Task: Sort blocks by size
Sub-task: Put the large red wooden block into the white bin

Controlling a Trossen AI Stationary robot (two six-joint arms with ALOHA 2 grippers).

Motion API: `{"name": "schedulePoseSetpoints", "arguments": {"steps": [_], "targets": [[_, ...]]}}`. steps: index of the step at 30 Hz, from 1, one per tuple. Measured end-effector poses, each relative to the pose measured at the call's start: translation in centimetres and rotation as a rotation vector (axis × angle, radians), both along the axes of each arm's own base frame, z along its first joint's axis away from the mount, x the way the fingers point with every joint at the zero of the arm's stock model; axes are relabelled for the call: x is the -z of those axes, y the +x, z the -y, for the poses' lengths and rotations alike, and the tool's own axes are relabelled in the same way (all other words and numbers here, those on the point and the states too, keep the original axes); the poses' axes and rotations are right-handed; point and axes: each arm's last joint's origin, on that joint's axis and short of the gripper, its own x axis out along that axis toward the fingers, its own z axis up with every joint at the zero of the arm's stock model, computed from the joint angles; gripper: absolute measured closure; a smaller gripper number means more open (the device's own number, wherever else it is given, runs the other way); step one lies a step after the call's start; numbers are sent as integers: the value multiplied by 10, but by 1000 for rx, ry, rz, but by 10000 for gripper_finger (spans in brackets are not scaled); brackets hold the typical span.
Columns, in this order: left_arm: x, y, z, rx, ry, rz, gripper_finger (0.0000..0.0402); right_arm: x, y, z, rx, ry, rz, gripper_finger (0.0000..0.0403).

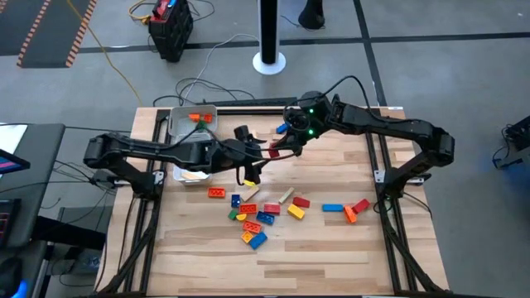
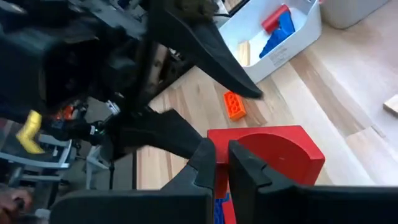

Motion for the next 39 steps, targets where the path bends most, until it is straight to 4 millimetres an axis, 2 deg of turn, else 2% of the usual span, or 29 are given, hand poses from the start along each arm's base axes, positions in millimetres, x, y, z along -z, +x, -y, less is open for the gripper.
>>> {"name": "schedulePoseSetpoints", "arguments": {"steps": [5,13,17,23,26,32,39], "targets": [[9,11,0,-18,-23,18,124,-2,1,-1,-2,4,22,357],[9,22,1,-17,-27,122,134,-4,4,-5,-5,27,35,354],[8,21,0,-46,-13,118,173,-4,4,-5,-1,35,37,349],[11,19,0,-78,6,78,277,-7,5,-4,19,46,58,348],[10,18,0,-75,13,72,281,-7,6,-4,26,49,65,343],[7,9,-3,-84,-15,41,281,-8,5,-2,31,53,70,294],[3,-11,-20,-76,-153,-30,281,-12,1,8,70,69,66,219]]}}
